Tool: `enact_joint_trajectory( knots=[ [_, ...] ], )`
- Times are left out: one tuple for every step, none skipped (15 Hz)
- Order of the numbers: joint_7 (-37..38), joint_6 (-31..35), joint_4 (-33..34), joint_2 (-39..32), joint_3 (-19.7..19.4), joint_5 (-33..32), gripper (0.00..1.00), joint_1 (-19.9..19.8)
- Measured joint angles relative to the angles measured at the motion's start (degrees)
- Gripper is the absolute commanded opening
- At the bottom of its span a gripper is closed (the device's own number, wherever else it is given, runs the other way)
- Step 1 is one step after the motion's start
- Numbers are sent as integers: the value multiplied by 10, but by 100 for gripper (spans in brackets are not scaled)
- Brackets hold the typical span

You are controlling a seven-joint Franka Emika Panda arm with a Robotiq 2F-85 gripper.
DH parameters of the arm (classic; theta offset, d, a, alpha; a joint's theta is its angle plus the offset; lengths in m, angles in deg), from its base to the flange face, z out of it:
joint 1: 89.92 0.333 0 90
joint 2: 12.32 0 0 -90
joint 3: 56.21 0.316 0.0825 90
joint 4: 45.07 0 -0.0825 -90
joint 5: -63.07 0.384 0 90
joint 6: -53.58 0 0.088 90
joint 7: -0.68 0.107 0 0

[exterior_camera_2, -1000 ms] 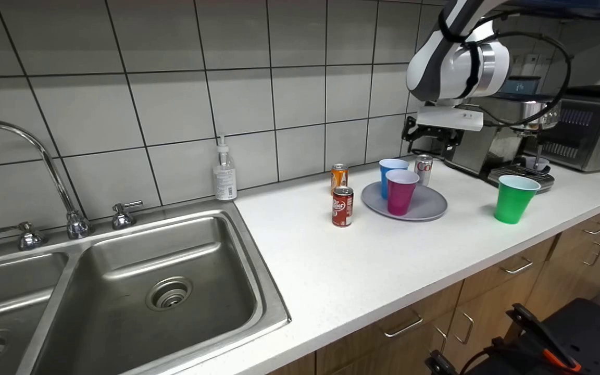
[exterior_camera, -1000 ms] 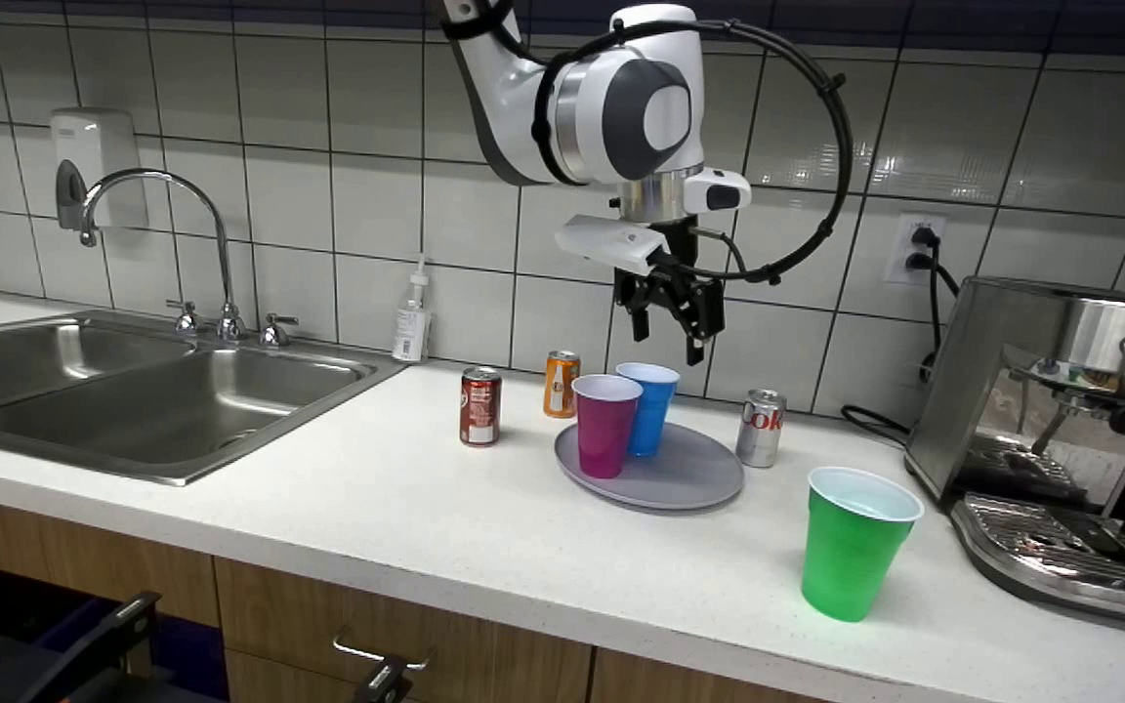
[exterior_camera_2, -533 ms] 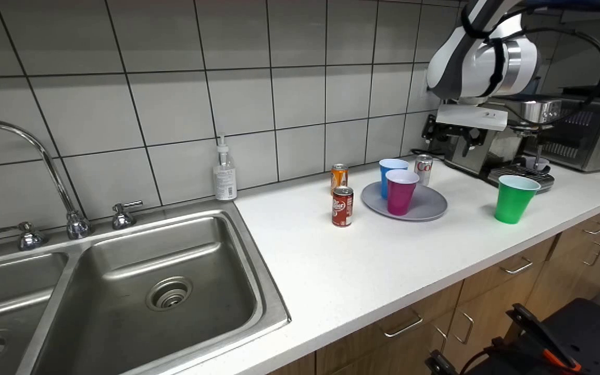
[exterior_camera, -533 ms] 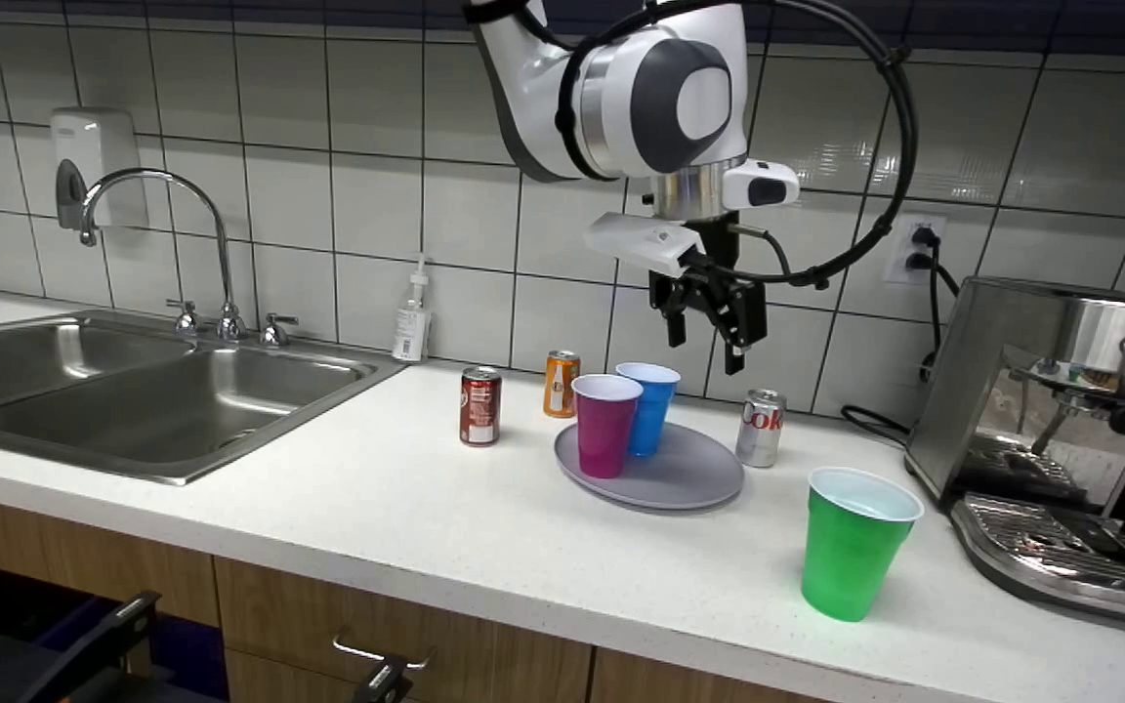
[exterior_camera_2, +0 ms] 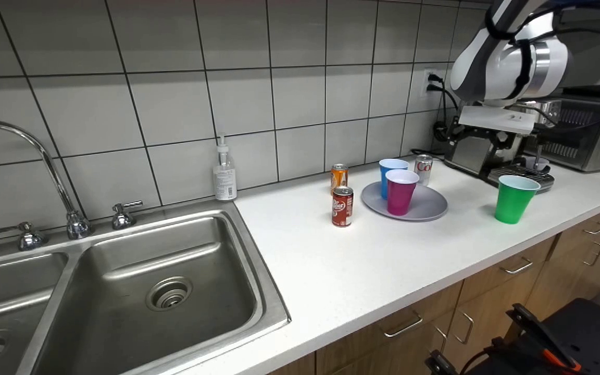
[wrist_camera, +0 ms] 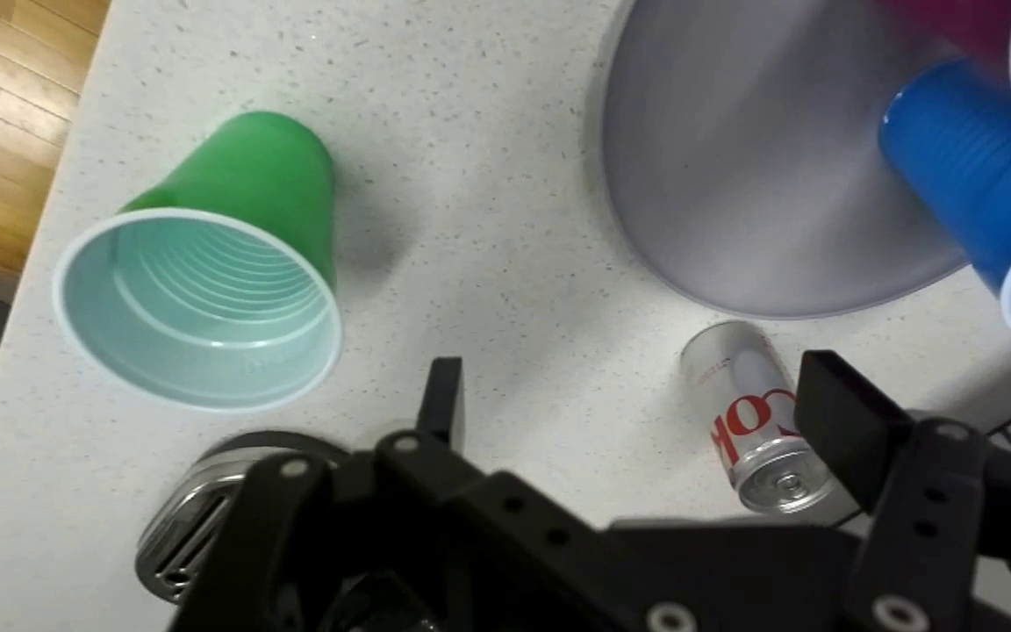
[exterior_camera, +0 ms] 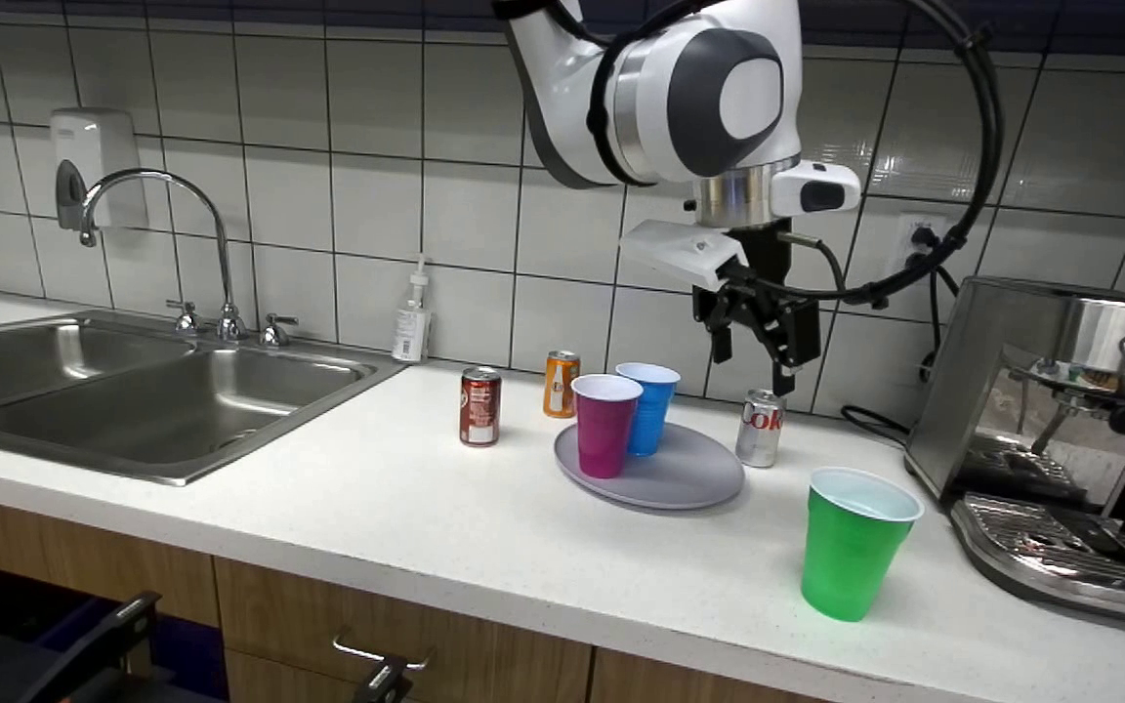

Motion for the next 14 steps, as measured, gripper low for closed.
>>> enact_joint_trajectory(
  knots=[
    [3, 0, -1, 0, -5, 0, 97, -2],
    [5, 0, -3, 0, -8, 0, 97, -4],
    [7, 0, -4, 0, -12, 0, 97, -6],
    [9, 0, -4, 0, -15, 0, 96, -8],
    [12, 0, -5, -1, -17, 0, 96, -11],
    [14, 0, -5, -3, -18, 0, 96, -14],
    [16, 0, -5, -5, -19, 0, 96, -17],
    [18, 0, -5, -7, -19, 0, 97, -19],
    [19, 0, -5, -8, -19, 0, 97, -22],
    [20, 0, -4, -10, -19, 0, 97, -24],
    [21, 0, -3, -12, -19, 0, 96, -26],
    [22, 0, -2, -15, -19, 0, 97, -29],
    [22, 0, 1, -18, -19, 1, 96, -31],
    [22, 0, 4, -21, -19, 2, 97, -34]
  ],
)
